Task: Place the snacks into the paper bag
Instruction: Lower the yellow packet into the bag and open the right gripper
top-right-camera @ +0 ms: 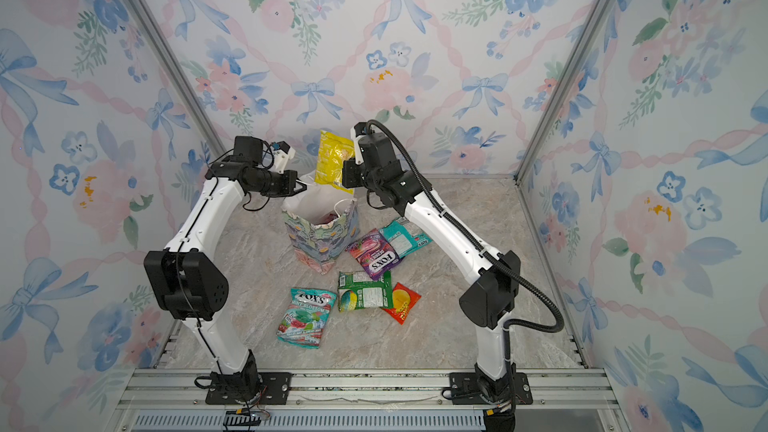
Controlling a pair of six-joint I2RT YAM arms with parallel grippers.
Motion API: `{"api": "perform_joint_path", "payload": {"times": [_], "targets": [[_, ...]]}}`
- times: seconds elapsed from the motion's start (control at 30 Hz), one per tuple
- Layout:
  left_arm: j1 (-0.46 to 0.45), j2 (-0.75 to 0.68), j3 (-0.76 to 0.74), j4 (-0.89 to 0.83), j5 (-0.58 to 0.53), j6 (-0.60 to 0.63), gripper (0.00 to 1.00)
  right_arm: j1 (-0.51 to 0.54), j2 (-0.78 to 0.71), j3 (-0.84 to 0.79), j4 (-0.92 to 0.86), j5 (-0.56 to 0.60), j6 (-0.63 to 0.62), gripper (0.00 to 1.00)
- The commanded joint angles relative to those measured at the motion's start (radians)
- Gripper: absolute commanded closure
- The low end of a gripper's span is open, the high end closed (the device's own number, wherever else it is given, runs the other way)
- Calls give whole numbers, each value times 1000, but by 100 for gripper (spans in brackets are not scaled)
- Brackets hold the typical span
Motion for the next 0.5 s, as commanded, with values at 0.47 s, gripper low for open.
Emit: {"api": "perform_joint_path", "payload": {"times": [0.47], "targets": [[2, -36, -6, -6, 16, -18, 100, 34, 48, 18, -65, 18, -15, 99]]}}
